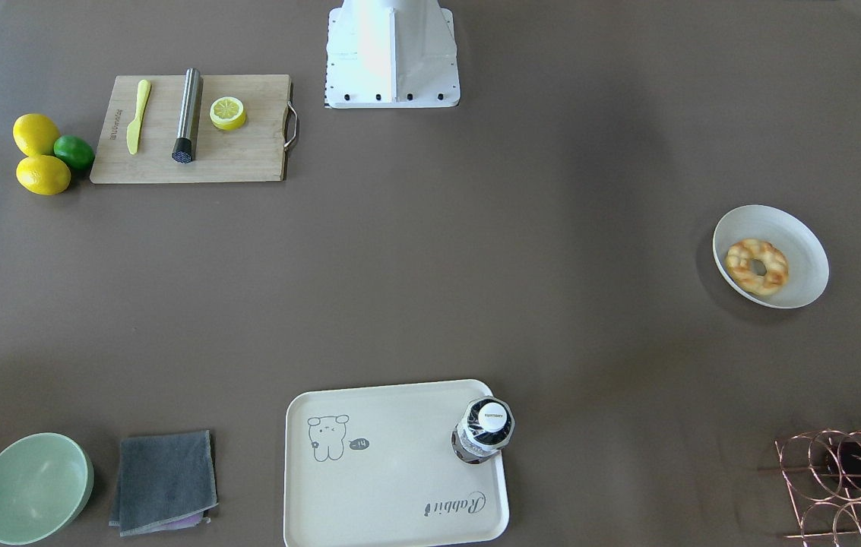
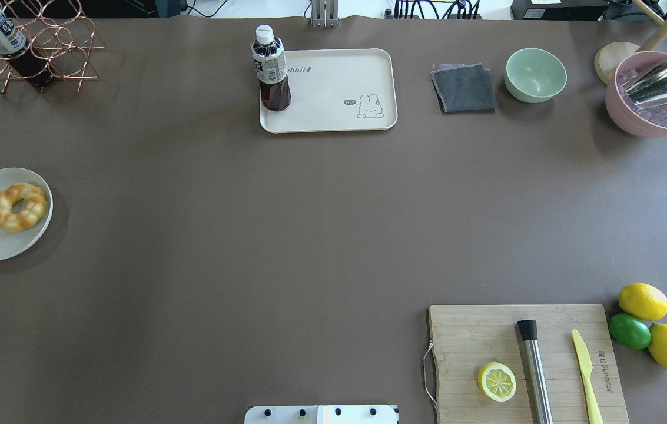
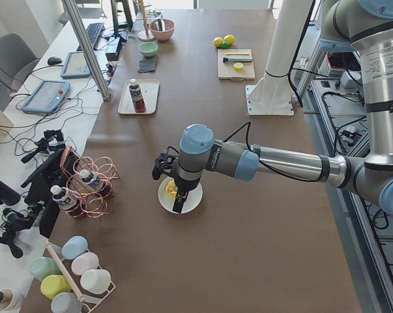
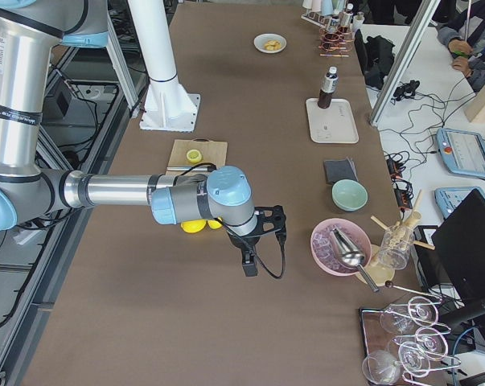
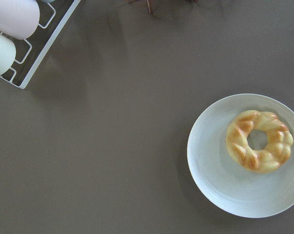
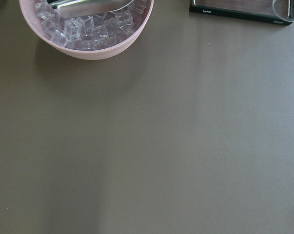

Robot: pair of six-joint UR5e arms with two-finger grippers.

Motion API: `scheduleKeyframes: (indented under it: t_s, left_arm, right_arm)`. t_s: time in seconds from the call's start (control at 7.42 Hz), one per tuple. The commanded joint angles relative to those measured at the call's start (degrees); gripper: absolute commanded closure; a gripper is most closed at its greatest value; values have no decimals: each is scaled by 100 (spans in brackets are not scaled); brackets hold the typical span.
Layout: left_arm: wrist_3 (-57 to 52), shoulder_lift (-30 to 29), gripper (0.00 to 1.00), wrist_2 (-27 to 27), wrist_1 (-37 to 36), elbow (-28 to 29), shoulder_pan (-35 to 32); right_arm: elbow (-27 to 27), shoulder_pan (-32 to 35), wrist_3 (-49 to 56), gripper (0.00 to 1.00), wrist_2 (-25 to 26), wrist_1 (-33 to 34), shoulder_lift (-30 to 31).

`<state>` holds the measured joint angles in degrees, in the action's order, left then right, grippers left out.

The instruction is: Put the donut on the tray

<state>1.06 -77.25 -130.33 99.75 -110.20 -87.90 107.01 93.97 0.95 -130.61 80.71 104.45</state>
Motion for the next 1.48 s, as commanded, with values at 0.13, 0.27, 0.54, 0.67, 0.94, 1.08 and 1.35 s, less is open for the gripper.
scheduleKeyframes:
  t_s: [0.13,0.27,0.54,0.67,0.94,1.08,1.35]
  left_arm:
    - [-9,35,2,25,1,42,35]
    - [-35,34,2,25,1,59,79]
    - [-44,26,2,-36,36,269,97]
    - [-44,17,2,-36,36,305,115]
    - [-18,17,2,-54,54,306,115]
    - [0,17,2,-71,45,306,115]
    - [9,17,2,-247,10,306,124]
  right_arm:
    - [5,-19,133,0,-8,-20,14]
    - [-13,-19,143,0,1,-29,22]
    - [-22,-19,117,0,62,-64,22]
    - [-57,-19,142,0,62,-55,14]
    - [-75,-10,134,0,-156,-64,22]
    - [-101,-10,134,0,-158,-64,22]
    - [-154,-10,81,0,-166,-64,5]
